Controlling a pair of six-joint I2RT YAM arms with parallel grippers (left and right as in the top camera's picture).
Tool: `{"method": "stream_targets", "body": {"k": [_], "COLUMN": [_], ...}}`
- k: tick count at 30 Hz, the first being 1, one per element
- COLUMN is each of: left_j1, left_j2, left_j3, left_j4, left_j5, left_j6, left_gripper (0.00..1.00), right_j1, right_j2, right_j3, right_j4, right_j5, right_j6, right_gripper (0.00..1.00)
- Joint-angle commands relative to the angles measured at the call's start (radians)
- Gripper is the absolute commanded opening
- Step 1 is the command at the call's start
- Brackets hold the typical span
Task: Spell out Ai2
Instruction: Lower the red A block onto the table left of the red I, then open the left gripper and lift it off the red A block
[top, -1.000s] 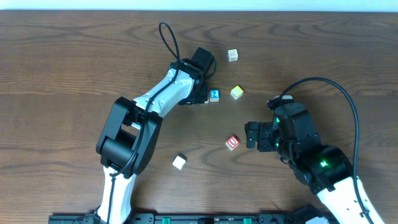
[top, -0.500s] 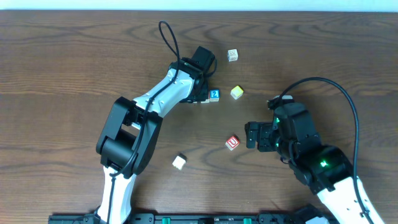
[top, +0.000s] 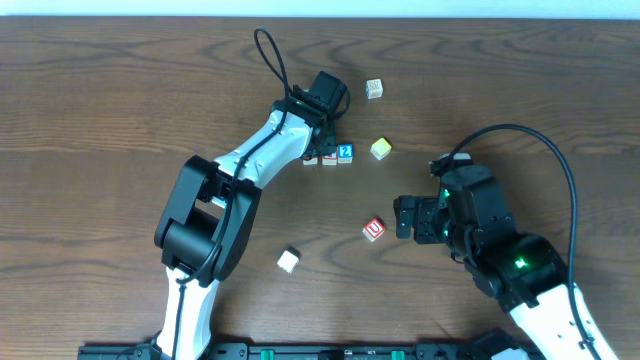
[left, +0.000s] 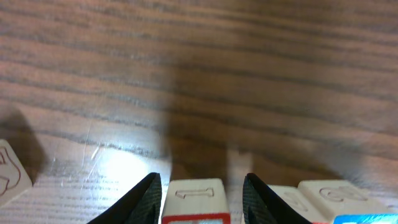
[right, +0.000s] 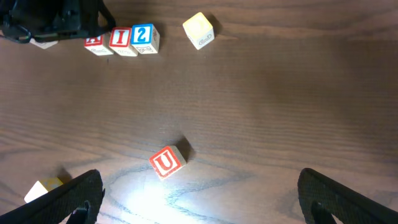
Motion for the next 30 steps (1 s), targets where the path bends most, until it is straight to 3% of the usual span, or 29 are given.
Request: {"method": "stream_targets", "body": {"k": [1,9,10,12,19,30], "left_j1": [0.01,0.063,0.069,0.08,0.082,0.076], "left_j2": [0.024,0.018,0.018,0.017,0.016,0.016], "left_j3": [-0.001,0.092,0.108,0.145,0.137,0.057], "left_j4": [0.016,-0.027,-0.043,-0.104,-0.224,-0.208], "left_j5": [-0.019,-0.018,-0.018,-0.017,-0.054,-0.021], "left_j6": [-0.008,-0.008,-0.008,-0.008,-0.008,-0.009], "left_gripper": [0.44,0.43,0.4,0.06,0.06,0.06], "right_j1": [-0.012,-0.012,-0.012,-0.012,-0.012,-0.012], "right_j2": [-0.002,-0.002,-0.002,-0.002,-0.002,-0.002], "right_j3": [0.0,0.0,0.0,0.0,0.0,0.0], "right_j4": [0.002,0.002,0.002,0.002,0.002,0.002], "right_j5": [0.003,0.003,0.003,0.003,0.003,0.003], "right_j6": [0.009,0.009,0.009,0.01,0.009,0.009], "right_gripper": [0.99,0.99,0.99,0.99,0.99,0.99]}}
